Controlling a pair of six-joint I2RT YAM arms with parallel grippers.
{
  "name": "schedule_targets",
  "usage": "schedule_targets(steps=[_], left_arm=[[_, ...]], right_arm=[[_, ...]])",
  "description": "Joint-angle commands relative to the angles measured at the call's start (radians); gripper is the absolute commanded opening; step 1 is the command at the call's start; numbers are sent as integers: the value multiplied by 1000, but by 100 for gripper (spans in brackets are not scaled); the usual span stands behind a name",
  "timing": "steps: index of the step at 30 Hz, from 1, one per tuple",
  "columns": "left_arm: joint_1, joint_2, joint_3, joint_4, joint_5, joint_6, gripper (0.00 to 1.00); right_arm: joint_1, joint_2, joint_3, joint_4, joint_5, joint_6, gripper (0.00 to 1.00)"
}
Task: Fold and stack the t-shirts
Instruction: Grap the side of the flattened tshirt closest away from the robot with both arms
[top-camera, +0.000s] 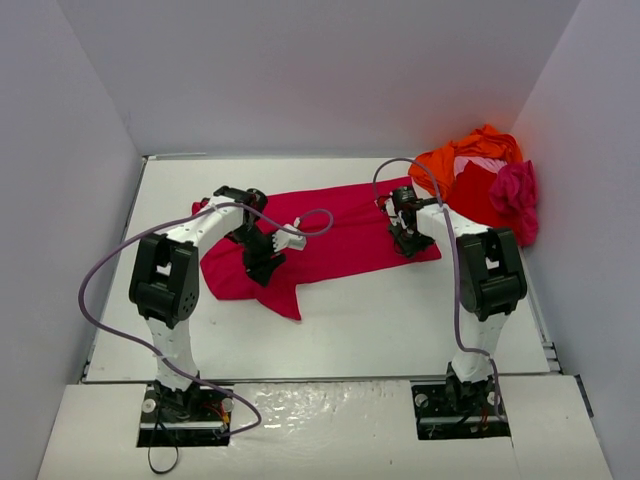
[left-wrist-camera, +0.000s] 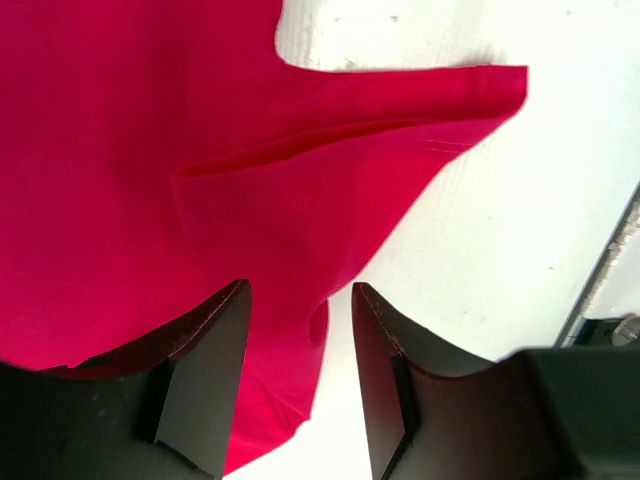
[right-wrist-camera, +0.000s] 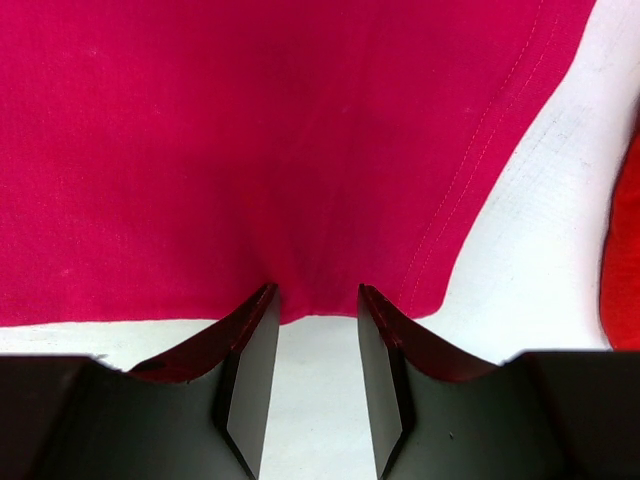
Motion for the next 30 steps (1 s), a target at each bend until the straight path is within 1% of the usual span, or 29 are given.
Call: schedule_targets(steps=[1,14,20,30], left_arm=[[5,2,36,40,2,15,41],[2,96,116,125,-52,-15,42],[-6,81,122,161,-64,-24,42],[-29,121,153,115,-53,-9,42]], right_arm=[[5,-34,-2,1,10,0,34],[3,-40,-9,1,8,0,34],[3,-37,-12,4,6,-3,35],[1,-34,-16,5,7,-5,35]])
